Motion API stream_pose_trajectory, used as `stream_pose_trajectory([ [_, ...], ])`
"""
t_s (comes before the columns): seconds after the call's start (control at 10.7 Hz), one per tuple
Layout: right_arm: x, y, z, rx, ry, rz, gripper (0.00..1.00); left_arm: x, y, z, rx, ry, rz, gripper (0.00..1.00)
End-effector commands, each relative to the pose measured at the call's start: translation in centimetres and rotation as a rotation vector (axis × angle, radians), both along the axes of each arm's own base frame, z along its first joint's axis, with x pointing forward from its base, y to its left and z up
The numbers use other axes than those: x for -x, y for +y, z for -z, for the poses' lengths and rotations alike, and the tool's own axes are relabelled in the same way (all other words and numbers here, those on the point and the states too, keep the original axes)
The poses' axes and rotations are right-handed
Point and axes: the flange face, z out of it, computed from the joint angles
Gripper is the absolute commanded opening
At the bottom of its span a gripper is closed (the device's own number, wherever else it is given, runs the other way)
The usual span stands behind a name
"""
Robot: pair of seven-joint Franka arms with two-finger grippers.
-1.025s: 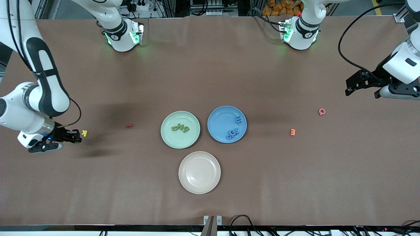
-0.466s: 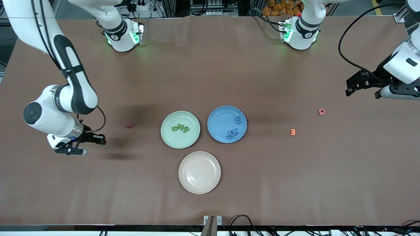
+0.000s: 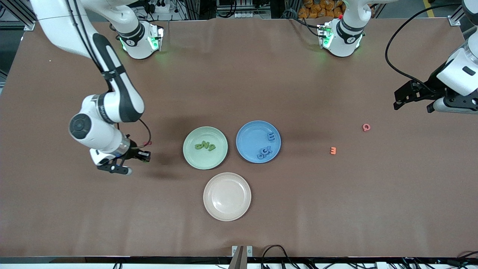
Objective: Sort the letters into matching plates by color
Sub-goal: 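Carry the green B with the right gripper over the green plate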
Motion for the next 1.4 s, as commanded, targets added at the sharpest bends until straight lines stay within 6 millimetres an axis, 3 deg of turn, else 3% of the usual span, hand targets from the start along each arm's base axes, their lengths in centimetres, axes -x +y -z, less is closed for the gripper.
stream_pose_trajectory([
  [0.0,2.2,6.8,-0.6,-0.007,0.023,0.038,0.29,0.3,0.2,-0.2,-0.009,-0.013,0.019,1.00],
  [0.47,5.4,17.5,1.0,0.004,0.056,0.095,0.29,0.2,0.3,-0.3,-0.010,-0.019,0.032,1.00],
  [0.75,6.7,20.8,1.6,0.009,0.063,0.092,0.32,0.2,0.3,-0.2,-0.010,-0.018,0.032,1.00],
  [0.84,6.9,21.1,2.0,0.020,0.062,0.077,0.37,0.2,0.3,-0.2,-0.009,-0.018,0.032,1.00],
  [0.93,6.9,21.1,2.1,0.034,0.055,0.059,0.56,0.1,0.3,-0.1,-0.009,-0.018,0.032,1.00],
  [1.02,6.6,20.5,2.2,0.037,0.054,0.067,0.90,0.1,0.3,-0.1,-0.009,-0.016,0.032,1.00],
  [1.12,6.2,19.9,2.0,0.037,0.050,0.071,1.00,0.1,0.3,0.0,-0.009,-0.015,0.032,1.00],
  [1.3,4.7,17.2,1.0,0.038,0.027,0.017,1.00,0.0,0.5,0.2,-0.009,-0.012,0.027,1.00],
])
